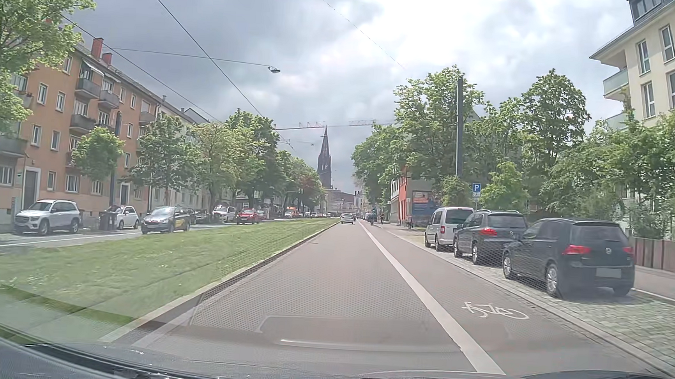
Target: Follow the waypoints while adhering to traffic rules and regulations
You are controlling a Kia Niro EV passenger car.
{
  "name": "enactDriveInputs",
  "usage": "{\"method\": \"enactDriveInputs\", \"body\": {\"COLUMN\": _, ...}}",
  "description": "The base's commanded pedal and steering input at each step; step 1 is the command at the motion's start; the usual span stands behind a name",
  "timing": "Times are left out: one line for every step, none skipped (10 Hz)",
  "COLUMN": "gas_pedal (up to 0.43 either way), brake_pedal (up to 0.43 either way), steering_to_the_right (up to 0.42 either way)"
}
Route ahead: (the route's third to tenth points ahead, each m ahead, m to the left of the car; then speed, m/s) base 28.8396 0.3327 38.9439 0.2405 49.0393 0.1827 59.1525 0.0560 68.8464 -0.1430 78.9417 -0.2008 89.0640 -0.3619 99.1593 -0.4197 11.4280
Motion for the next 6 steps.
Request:
{"method": "enactDriveInputs", "body": {"gas_pedal": 0.087, "brake_pedal": 0.0, "steering_to_the_right": -0.002}}
{"method": "enactDriveInputs", "body": {"gas_pedal": 0.087, "brake_pedal": 0.0, "steering_to_the_right": -0.002}}
{"method": "enactDriveInputs", "body": {"gas_pedal": 0.087, "brake_pedal": 0.0, "steering_to_the_right": -0.002}}
{"method": "enactDriveInputs", "body": {"gas_pedal": 0.087, "brake_pedal": 0.0, "steering_to_the_right": -0.002}}
{"method": "enactDriveInputs", "body": {"gas_pedal": 0.087, "brake_pedal": 0.0, "steering_to_the_right": -0.002}}
{"method": "enactDriveInputs", "body": {"gas_pedal": 0.079, "brake_pedal": 0.0, "steering_to_the_right": -0.002}}
